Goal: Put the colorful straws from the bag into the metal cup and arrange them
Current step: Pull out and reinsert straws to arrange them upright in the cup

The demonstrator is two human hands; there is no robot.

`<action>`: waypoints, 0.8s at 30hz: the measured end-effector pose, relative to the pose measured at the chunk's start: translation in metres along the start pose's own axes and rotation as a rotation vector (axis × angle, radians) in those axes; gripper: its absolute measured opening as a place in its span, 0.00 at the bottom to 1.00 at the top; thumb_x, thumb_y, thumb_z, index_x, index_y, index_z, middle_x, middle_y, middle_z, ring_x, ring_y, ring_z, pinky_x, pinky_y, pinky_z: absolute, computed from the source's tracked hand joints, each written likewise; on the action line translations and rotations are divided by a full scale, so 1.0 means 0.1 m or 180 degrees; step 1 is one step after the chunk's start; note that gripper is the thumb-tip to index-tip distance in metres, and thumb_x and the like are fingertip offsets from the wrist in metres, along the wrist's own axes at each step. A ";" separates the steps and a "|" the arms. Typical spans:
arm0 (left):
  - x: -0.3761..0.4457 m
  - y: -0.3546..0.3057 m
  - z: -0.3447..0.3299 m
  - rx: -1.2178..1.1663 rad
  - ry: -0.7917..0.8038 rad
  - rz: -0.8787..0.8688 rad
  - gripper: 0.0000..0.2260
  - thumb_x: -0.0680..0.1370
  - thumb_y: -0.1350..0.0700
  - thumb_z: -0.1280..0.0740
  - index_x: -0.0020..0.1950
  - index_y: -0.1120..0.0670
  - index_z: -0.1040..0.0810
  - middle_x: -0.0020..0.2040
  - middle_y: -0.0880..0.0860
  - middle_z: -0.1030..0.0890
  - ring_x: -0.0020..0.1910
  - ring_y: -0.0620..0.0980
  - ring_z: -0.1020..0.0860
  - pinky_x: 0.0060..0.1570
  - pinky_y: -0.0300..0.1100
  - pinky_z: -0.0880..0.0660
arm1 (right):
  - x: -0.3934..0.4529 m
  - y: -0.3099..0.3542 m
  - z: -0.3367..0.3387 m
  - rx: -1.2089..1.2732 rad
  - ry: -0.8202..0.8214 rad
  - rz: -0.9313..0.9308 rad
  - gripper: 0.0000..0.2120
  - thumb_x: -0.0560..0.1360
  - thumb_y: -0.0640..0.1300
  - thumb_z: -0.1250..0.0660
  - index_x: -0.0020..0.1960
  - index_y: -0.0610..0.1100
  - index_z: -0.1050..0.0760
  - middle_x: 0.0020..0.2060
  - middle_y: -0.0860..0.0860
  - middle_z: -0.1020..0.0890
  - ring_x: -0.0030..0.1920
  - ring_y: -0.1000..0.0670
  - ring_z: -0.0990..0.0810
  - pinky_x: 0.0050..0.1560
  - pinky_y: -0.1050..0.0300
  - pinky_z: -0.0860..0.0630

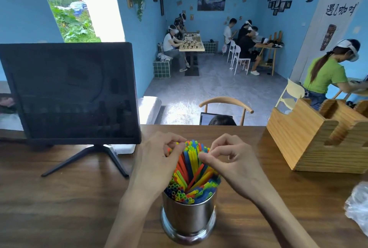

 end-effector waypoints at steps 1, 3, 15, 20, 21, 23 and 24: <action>0.02 -0.03 -0.04 0.0088 0.0099 -0.0068 0.04 0.76 0.43 0.28 0.50 0.37 0.15 0.43 0.38 0.22 0.45 0.37 0.24 0.40 0.30 0.31 | 0.03 -0.01 0.02 0.0150 -0.0016 -0.0045 0.10 0.72 0.59 0.25 0.37 0.54 0.14 0.40 0.57 0.20 0.44 0.58 0.23 0.42 0.68 0.31; 0.06 -0.05 -0.11 0.0334 0.0298 -0.0125 0.07 0.74 0.41 0.26 0.52 0.36 0.15 0.45 0.39 0.25 0.46 0.39 0.25 0.42 0.35 0.29 | 0.09 -0.04 0.05 0.0278 -0.0058 -0.0141 0.10 0.75 0.58 0.28 0.42 0.54 0.13 0.42 0.58 0.19 0.41 0.58 0.22 0.39 0.68 0.30; 0.08 -0.10 -0.12 0.0831 0.0594 -0.0520 0.09 0.74 0.49 0.23 0.53 0.37 0.13 0.46 0.36 0.28 0.51 0.41 0.30 0.50 0.40 0.29 | 0.15 -0.20 -0.05 0.0156 -0.0029 -0.0196 0.06 0.80 0.52 0.31 0.49 0.56 0.15 0.46 0.64 0.18 0.47 0.60 0.21 0.41 0.71 0.28; 0.05 -0.17 -0.08 0.0728 0.0581 -0.0686 0.07 0.74 0.51 0.22 0.48 0.38 0.13 0.46 0.36 0.27 0.51 0.40 0.31 0.51 0.41 0.29 | 0.13 -0.26 -0.08 0.0190 0.0049 -0.0263 0.06 0.79 0.54 0.32 0.50 0.58 0.16 0.46 0.64 0.17 0.49 0.59 0.20 0.42 0.69 0.25; 0.04 -0.18 -0.07 0.0740 0.0589 -0.0728 0.06 0.73 0.49 0.22 0.46 0.38 0.13 0.46 0.36 0.27 0.51 0.39 0.31 0.51 0.40 0.29 | 0.13 -0.26 -0.09 0.0184 0.0054 -0.0259 0.06 0.79 0.54 0.32 0.50 0.58 0.16 0.46 0.64 0.17 0.49 0.59 0.20 0.42 0.69 0.25; 0.02 -0.21 -0.05 0.0770 0.0622 -0.0832 0.04 0.72 0.46 0.22 0.43 0.39 0.14 0.45 0.36 0.26 0.50 0.39 0.32 0.50 0.39 0.31 | 0.13 -0.25 -0.09 0.0173 0.0043 -0.0220 0.06 0.79 0.55 0.32 0.50 0.59 0.16 0.46 0.64 0.17 0.49 0.59 0.20 0.42 0.70 0.26; 0.02 -0.22 -0.05 0.0796 0.0647 -0.0872 0.03 0.71 0.45 0.22 0.43 0.39 0.14 0.44 0.35 0.26 0.50 0.39 0.32 0.49 0.39 0.32 | 0.12 -0.25 -0.09 0.0173 0.0041 -0.0203 0.06 0.79 0.55 0.32 0.50 0.58 0.16 0.46 0.64 0.17 0.48 0.59 0.20 0.41 0.70 0.26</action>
Point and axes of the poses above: each hand's wrist, its own x-axis towards the middle knuckle, its own z-axis out of the back of the hand, y = z × x, the point moved 7 cm from there along x, towards the middle knuckle
